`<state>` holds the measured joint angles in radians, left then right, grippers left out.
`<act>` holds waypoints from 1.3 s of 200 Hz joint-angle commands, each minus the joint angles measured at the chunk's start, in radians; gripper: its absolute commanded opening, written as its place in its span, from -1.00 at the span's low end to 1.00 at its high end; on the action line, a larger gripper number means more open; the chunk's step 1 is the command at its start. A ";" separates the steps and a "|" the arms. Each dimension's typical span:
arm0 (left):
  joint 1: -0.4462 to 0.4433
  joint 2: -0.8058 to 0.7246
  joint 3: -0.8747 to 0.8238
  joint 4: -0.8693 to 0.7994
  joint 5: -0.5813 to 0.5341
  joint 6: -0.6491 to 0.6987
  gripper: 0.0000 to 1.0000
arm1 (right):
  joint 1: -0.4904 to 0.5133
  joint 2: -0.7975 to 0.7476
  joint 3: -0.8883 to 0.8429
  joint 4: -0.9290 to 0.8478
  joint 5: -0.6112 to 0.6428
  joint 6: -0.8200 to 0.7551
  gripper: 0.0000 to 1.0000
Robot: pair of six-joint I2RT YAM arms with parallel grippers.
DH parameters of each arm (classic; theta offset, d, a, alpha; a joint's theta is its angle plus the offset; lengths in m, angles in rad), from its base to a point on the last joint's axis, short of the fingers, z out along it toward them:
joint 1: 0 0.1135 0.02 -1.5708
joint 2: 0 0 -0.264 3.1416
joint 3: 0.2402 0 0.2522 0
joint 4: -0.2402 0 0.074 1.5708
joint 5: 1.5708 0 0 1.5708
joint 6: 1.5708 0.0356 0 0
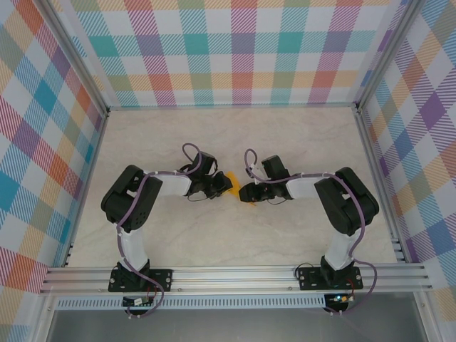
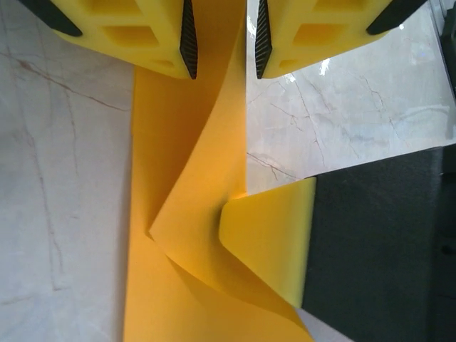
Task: Fold a paper plane with a square sheet of paper (pick it up from the middle)
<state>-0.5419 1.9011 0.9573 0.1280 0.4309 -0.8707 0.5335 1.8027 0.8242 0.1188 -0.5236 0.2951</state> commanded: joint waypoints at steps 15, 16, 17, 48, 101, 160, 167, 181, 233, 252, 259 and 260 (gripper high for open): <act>-0.006 0.082 -0.007 -0.083 -0.050 0.007 -0.70 | 0.011 0.006 -0.010 0.040 -0.024 -0.057 -0.50; -0.006 0.082 -0.007 -0.083 -0.050 0.007 -0.70 | 0.011 0.006 -0.010 0.040 -0.023 -0.056 -0.50; -0.006 0.082 -0.007 -0.083 -0.051 0.007 -0.70 | 0.011 0.006 -0.008 0.040 -0.023 -0.057 -0.50; -0.006 0.072 0.004 -0.097 -0.049 0.018 -0.70 | 0.011 0.016 -0.007 0.034 -0.016 -0.035 -0.72; -0.001 -0.010 0.017 -0.086 -0.024 0.079 -0.67 | -0.014 0.026 -0.009 0.042 -0.050 0.059 -0.92; -0.008 -0.106 -0.094 0.155 0.060 0.062 -0.58 | -0.040 0.061 -0.026 0.086 -0.121 0.216 -0.99; -0.011 -0.104 -0.112 0.199 0.074 0.052 -0.58 | -0.041 0.060 -0.028 0.092 -0.122 0.230 -0.98; -0.019 -0.097 -0.138 0.266 0.088 0.034 -0.58 | -0.042 0.064 -0.031 0.093 -0.123 0.256 -0.99; -0.039 -0.083 -0.173 0.322 0.083 0.039 -0.59 | -0.055 0.060 -0.072 0.165 -0.143 0.348 -0.97; -0.045 -0.075 -0.172 0.323 0.082 0.041 -0.59 | -0.063 0.058 -0.090 0.210 -0.150 0.393 -0.98; -0.046 -0.072 -0.174 0.324 0.081 0.041 -0.60 | -0.066 0.059 -0.096 0.224 -0.151 0.409 -0.97; -0.047 -0.072 -0.174 0.324 0.081 0.039 -0.60 | -0.067 0.059 -0.097 0.225 -0.151 0.411 -0.97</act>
<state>-0.5690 1.8210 0.7971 0.4042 0.5007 -0.8291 0.4801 1.8545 0.7601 0.2852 -0.6476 0.6315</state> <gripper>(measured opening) 0.206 0.047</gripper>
